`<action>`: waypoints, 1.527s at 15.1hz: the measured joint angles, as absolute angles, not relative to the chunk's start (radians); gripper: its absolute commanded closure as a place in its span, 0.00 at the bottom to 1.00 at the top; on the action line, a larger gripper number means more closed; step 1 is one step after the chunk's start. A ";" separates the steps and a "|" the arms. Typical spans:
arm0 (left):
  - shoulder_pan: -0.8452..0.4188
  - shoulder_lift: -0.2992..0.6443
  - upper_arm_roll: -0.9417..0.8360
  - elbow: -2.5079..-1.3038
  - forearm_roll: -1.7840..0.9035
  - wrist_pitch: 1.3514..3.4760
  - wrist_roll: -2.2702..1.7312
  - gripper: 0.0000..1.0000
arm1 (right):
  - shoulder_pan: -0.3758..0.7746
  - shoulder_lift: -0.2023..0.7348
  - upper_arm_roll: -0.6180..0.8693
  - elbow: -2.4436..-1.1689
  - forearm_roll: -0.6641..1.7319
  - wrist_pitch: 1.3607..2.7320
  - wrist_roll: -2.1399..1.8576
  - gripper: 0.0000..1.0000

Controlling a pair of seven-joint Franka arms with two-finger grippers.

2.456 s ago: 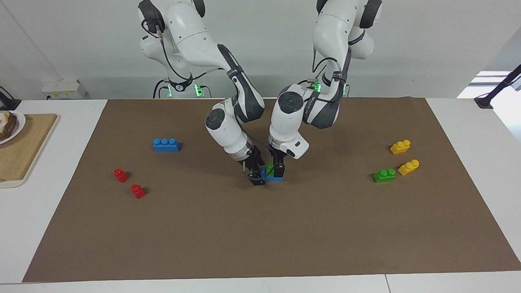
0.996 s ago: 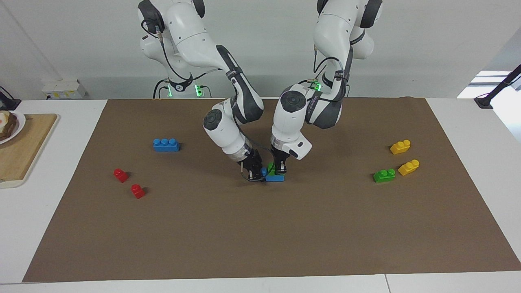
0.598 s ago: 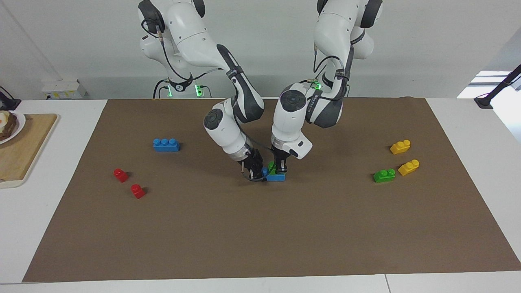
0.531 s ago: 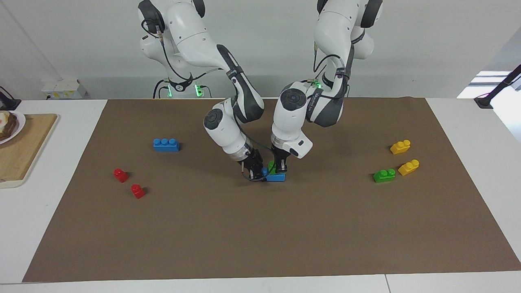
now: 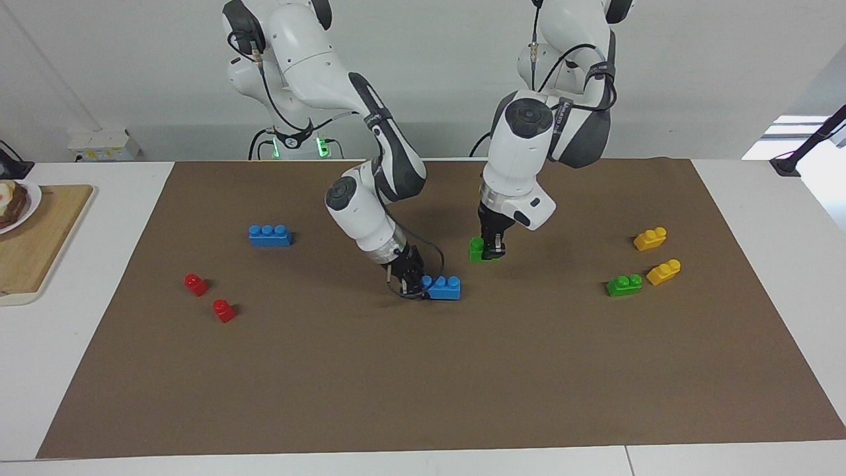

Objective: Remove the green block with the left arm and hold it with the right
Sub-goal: 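Pull the green and blue blocks apart with both grippers, then carry the green block toward the yellow blocks while the right gripper carries blue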

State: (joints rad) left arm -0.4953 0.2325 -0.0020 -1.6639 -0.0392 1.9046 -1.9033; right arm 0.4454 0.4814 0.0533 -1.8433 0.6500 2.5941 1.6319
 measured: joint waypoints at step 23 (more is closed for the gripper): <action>0.071 -0.038 -0.002 -2.167 -0.025 2.021 -0.001 1.00 | -0.182 0.375 0.042 -1.940 0.590 2.149 1.012 1.00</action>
